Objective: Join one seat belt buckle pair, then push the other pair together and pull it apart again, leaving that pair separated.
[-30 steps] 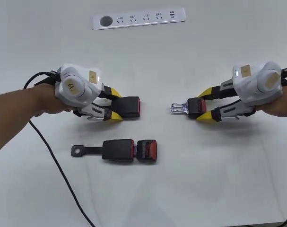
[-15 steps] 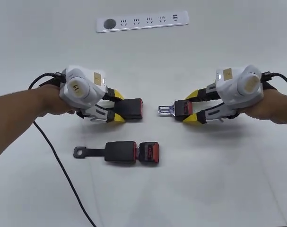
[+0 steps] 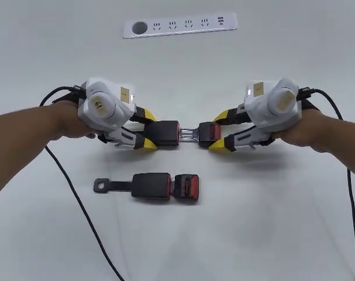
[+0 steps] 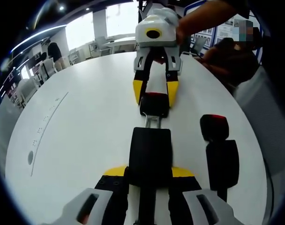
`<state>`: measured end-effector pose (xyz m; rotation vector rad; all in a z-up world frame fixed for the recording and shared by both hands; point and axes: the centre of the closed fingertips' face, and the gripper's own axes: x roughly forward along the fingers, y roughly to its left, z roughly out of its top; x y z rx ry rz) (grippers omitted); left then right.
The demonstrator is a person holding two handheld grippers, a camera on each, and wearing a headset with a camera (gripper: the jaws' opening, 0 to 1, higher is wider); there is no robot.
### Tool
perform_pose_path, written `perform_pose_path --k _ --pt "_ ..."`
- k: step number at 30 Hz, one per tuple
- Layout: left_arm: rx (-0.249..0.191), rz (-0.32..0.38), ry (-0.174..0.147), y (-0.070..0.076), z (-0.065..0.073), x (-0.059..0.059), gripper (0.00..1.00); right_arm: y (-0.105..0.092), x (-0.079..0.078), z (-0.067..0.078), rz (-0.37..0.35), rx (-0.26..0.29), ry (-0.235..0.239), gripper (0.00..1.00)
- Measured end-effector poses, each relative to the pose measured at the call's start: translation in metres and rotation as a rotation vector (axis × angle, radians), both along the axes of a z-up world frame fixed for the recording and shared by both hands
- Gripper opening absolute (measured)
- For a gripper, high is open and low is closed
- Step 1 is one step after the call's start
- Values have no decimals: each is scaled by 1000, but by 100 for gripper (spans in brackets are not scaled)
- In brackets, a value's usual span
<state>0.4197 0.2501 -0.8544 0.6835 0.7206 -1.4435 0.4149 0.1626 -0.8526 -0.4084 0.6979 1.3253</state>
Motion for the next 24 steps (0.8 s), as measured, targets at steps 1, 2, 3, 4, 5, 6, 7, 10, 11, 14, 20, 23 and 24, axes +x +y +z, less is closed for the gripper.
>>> perform_pose_path --k 1,2,3,4,5,6,7,10,11,14,20,23,24 --pt "1 -1 1 0 0 0 33 0 0 0 7 -6 -5 34" --pt "1 -1 1 0 0 0 33 2 0 0 1 0 1 34" --pt "2 -1 1 0 0 0 33 4 -2 0 2 1 2 34" --pt "2 0 1 0 0 0 33 6 -2 -1 10 0 -4 34" --pt "2 -1 0 0 0 -1 33 7 -2 -1 7 0 -2 34" --pt "3 -1 0 0 0 -1 33 9 -2 -1 7 3 0 34" --pt "4 -3 -1 -1 0 -1 33 10 -2 0 9 3 -3 34" --pt "3 -3 1 0 0 -1 33 13 -2 -1 23 -5 -14 34" --pt "2 -3 1 -1 0 -1 33 12 -3 -1 18 -1 -5 34" --pt "-1 0 1 -1 0 -1 33 12 -3 0 20 3 -2 34" --pt "1 -1 4 -1 0 0 33 15 -3 -1 31 -13 -5 33" --pt "6 -7 3 -1 0 0 33 14 -3 -1 36 -21 -8 33" --pt "6 -6 3 -1 0 0 33 15 -3 -1 36 -22 -8 33"
